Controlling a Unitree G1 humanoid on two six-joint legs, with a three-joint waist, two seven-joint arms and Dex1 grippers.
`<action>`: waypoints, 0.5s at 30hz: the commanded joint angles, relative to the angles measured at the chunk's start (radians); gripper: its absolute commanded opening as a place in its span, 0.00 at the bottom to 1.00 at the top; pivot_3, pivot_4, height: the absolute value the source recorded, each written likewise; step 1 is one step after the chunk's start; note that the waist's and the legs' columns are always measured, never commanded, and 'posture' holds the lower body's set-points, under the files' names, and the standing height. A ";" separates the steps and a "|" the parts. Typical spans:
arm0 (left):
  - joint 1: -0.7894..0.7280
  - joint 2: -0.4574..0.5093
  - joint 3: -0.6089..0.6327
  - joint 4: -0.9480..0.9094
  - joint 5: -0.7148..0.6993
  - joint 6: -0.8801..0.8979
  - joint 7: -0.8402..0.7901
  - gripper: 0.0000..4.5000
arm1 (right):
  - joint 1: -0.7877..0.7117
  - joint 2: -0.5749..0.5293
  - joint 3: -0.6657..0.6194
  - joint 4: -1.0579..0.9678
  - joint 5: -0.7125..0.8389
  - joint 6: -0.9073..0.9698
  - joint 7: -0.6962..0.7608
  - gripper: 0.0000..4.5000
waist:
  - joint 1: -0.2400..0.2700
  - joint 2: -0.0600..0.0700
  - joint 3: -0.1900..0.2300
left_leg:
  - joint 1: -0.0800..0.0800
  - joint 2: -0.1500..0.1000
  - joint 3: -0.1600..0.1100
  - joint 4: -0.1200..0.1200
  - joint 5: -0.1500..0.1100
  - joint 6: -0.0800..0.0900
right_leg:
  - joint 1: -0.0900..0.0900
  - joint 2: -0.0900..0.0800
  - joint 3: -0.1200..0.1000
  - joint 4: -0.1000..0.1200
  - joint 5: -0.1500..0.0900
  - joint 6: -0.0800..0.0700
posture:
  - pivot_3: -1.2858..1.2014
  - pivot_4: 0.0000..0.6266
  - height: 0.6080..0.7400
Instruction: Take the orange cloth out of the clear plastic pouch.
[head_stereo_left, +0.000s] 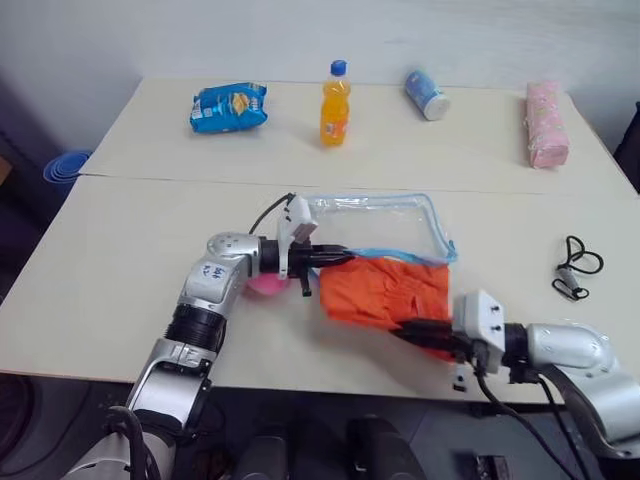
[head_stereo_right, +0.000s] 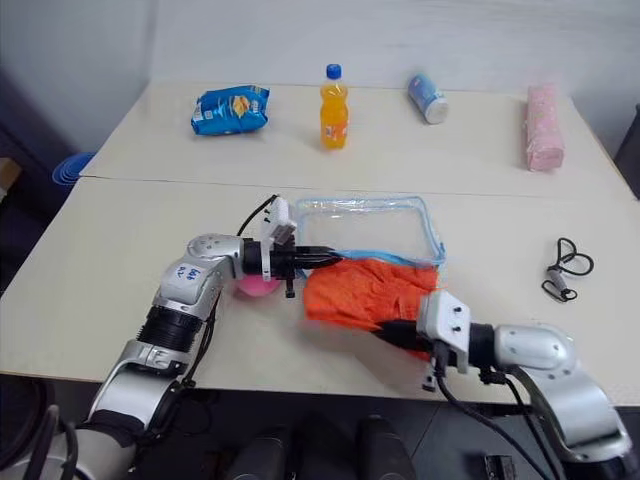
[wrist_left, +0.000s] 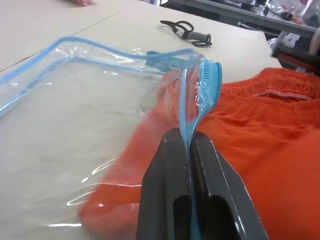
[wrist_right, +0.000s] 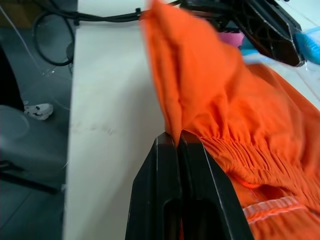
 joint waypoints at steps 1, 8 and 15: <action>-0.017 0.004 0.017 -0.007 -0.016 0.003 0.013 0.00 | 0.076 -0.043 -0.171 -0.070 0.102 0.008 0.034 0.01 | 0.003 0.000 0.000 | 0.000 0.000 0.000 0.000 0.000 0.000 | 0.000 0.000 0.000 0.000 0.000 0.000 | 0.52 0.24 1.00; 0.005 0.048 0.018 0.000 -0.010 -0.012 -0.010 0.00 | 0.183 -0.112 -0.484 -0.006 0.227 0.070 0.098 0.01 | 0.005 0.000 0.000 | 0.001 0.000 0.000 0.000 0.000 0.000 | 0.001 0.000 0.000 0.000 0.000 0.000 | 0.52 0.24 1.00; 0.018 0.105 -0.004 0.026 0.000 -0.070 -0.091 0.00 | 0.146 -0.147 -0.520 0.342 0.064 -0.163 0.182 0.01 | 0.013 0.000 0.000 | 0.001 0.000 0.001 0.000 -0.001 0.001 | 0.002 0.000 0.001 -0.003 0.000 0.000 | 0.52 0.24 1.00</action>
